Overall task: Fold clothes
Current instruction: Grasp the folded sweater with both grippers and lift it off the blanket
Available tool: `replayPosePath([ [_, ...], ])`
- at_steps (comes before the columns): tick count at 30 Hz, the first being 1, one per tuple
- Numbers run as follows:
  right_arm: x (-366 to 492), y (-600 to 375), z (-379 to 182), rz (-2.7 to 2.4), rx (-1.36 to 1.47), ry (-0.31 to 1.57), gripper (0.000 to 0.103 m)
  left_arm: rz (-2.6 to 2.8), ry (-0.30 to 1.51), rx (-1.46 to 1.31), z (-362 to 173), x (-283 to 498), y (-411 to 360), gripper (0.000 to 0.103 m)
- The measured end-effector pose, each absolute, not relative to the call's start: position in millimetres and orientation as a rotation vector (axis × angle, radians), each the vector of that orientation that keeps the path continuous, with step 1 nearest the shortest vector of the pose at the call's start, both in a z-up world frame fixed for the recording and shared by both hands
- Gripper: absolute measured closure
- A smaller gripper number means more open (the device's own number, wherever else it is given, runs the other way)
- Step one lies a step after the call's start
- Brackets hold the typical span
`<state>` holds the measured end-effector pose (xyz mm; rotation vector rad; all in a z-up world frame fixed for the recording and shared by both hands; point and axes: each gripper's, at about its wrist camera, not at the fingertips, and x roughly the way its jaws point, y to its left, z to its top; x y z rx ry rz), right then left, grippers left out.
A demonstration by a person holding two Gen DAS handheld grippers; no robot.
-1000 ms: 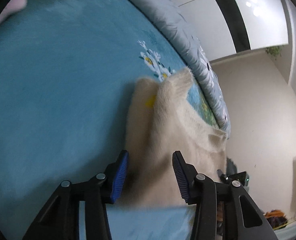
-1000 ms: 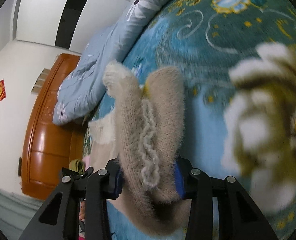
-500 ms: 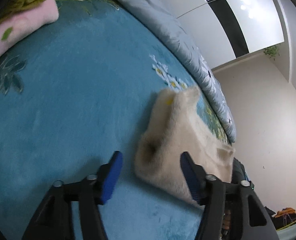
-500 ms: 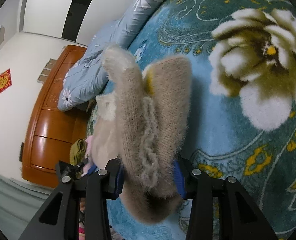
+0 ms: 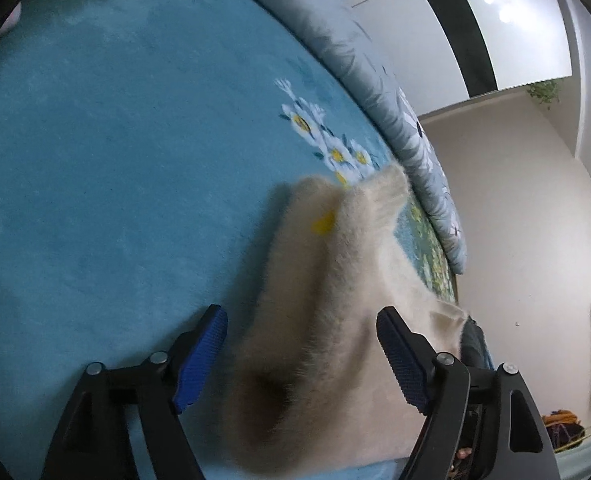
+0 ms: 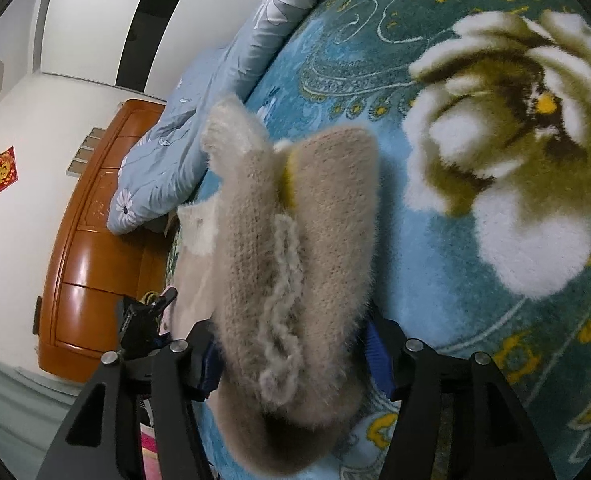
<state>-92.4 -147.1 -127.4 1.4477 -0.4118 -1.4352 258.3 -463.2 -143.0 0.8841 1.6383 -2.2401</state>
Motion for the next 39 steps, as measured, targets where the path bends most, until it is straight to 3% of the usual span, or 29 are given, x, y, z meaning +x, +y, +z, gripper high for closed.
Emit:
replayPosePath([
  [3,-91.9,-149.9,-128.3,-1.43,1.446,-0.43,0.042,-2.268,1.585,0.911,-141.6,252.9,-450.9,0.028],
  [7,-85.8,-155.9,-127.1,-1.414,1.449,-0.433,0.043,-2.253,1.598,0.874,-141.2,260.2,-443.5,0.046],
  [10,-82.2,-155.7,-124.7,-1.404,1.443,-0.427,0.053,-2.245,1.637,0.824,-142.2,271.3,-437.2,0.055],
  [12,-80.5,-154.3,-123.1,-1.38,1.443,-0.434,0.058,-2.242,1.647,0.802,-140.1,280.7,-430.1,0.056],
  [22,-49.3,-136.2,-108.8,-1.253,1.417,-0.303,0.059,-2.265,1.615,0.759,-120.8,355.4,-370.9,0.058],
  [28,-50.4,-131.7,-120.5,-1.257,1.448,-0.32,0.058,-2.25,1.534,0.818,-124.9,343.9,-377.1,0.046],
  [31,-50.7,-133.8,-120.8,-1.266,1.443,-0.322,0.053,-2.238,1.533,0.84,-128.3,339.9,-385.3,0.03],
  [39,-54.9,-138.4,-128.6,-1.274,1.448,-0.381,0.048,-2.3,1.631,0.912,-137.4,313.3,-393.0,0.018],
])
